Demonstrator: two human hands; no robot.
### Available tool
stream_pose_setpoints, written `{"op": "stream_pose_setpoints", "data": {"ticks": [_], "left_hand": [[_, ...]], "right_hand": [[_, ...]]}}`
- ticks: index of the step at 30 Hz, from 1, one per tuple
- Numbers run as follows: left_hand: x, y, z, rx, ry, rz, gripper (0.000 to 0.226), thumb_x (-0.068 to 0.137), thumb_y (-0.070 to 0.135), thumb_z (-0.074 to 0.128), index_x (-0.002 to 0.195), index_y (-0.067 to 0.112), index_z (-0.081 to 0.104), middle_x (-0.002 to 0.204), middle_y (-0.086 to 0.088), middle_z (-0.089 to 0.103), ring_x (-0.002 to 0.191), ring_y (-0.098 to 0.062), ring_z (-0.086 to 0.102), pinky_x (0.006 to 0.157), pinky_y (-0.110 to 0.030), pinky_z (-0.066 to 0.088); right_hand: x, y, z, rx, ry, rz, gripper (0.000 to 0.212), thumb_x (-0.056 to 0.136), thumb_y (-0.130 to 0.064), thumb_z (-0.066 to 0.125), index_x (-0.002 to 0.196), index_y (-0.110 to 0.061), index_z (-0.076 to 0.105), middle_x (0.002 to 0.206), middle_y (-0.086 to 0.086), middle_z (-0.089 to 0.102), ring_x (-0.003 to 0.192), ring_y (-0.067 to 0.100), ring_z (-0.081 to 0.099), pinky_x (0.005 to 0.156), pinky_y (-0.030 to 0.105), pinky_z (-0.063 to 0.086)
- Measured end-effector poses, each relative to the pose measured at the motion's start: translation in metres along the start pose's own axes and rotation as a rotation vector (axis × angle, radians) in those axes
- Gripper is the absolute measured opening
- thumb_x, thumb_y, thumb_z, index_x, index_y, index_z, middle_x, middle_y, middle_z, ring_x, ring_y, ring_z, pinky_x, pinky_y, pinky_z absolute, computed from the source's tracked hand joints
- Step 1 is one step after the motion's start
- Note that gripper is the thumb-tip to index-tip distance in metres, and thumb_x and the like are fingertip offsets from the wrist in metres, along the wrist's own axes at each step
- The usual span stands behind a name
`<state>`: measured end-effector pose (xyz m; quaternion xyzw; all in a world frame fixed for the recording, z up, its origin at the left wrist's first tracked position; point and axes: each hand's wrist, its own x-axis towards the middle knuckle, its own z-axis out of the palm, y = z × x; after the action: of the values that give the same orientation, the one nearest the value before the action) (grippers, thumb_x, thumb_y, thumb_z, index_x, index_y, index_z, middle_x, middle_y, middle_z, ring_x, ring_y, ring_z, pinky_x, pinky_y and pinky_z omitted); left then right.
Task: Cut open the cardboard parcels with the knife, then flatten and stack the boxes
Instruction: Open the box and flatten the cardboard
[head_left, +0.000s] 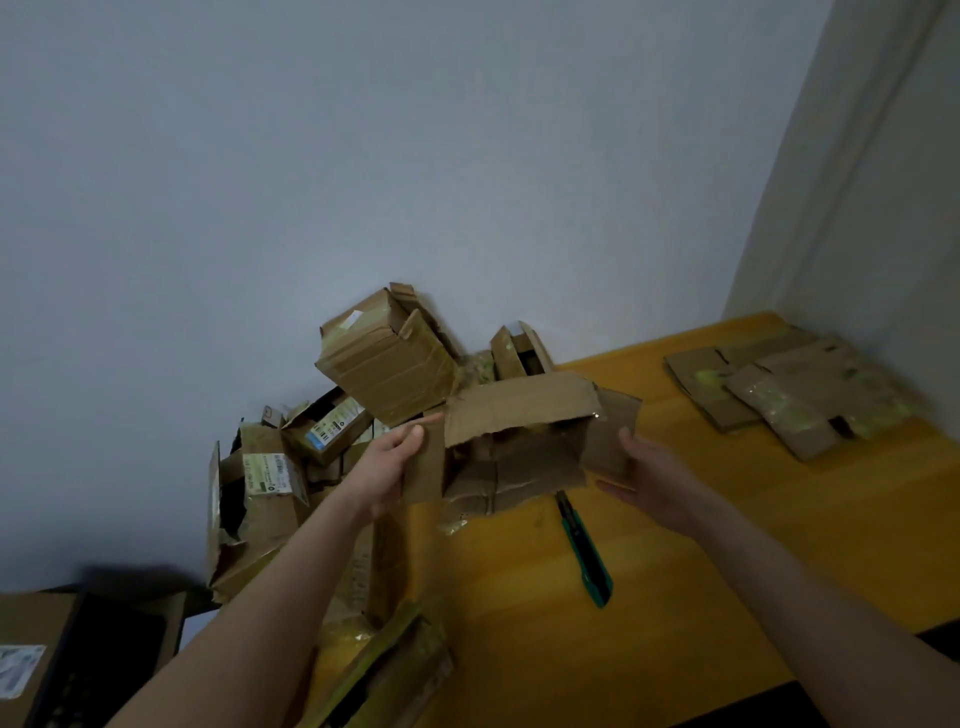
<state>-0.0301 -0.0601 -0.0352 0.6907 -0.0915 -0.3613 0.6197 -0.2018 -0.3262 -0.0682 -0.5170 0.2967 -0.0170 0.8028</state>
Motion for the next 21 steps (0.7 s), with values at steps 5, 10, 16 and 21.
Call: {"op": "stream_pose_setpoints", "data": {"ticks": [5, 10, 16, 21], "left_hand": [[-0.003, 0.008, -0.008, -0.104, -0.171, -0.013, 0.031, 0.089, 0.032, 0.051, 0.112, 0.028, 0.072, 0.129, -0.018, 0.054, 0.107, -0.029, 0.058, 0.084, -0.039, 0.056], [-0.001, 0.011, 0.0, -0.043, -0.388, -0.013, 0.057, 0.062, 0.048, 0.085, 0.112, 0.023, 0.073, 0.138, 0.009, 0.052, 0.119, -0.017, 0.056, 0.089, -0.032, 0.053], [0.004, -0.002, 0.005, 0.105, -0.375, -0.06, 0.092, 0.056, 0.064, 0.081, 0.136, 0.028, 0.053, 0.143, 0.005, 0.042, 0.129, -0.019, 0.044, 0.11, -0.046, 0.036], [0.015, -0.005, 0.015, 0.067, 0.191, -0.022, 0.133, 0.041, 0.074, 0.078, 0.151, 0.022, 0.026, 0.149, -0.011, 0.039, 0.129, -0.034, 0.047, 0.104, -0.055, 0.041]], "right_hand": [[0.011, -0.004, -0.022, -0.102, -0.066, 0.208, 0.074, 0.084, -0.075, 0.033, 0.128, -0.019, 0.053, 0.12, 0.019, 0.062, 0.114, 0.036, 0.056, 0.105, 0.049, 0.038], [0.014, -0.005, -0.008, -0.351, 0.034, 0.263, 0.092, 0.06, -0.062, 0.073, 0.13, -0.006, 0.05, 0.119, 0.014, 0.061, 0.105, 0.033, 0.062, 0.088, 0.047, 0.055], [0.02, 0.001, 0.004, -0.186, 0.154, 0.111, 0.061, 0.082, -0.022, 0.075, 0.133, -0.001, 0.05, 0.114, 0.014, 0.063, 0.1, 0.031, 0.062, 0.082, 0.045, 0.055], [0.014, 0.009, 0.017, -0.211, 0.107, -0.002, 0.043, 0.085, -0.015, 0.071, 0.125, -0.006, 0.057, 0.103, 0.004, 0.066, 0.093, 0.023, 0.064, 0.072, 0.035, 0.054]]}}
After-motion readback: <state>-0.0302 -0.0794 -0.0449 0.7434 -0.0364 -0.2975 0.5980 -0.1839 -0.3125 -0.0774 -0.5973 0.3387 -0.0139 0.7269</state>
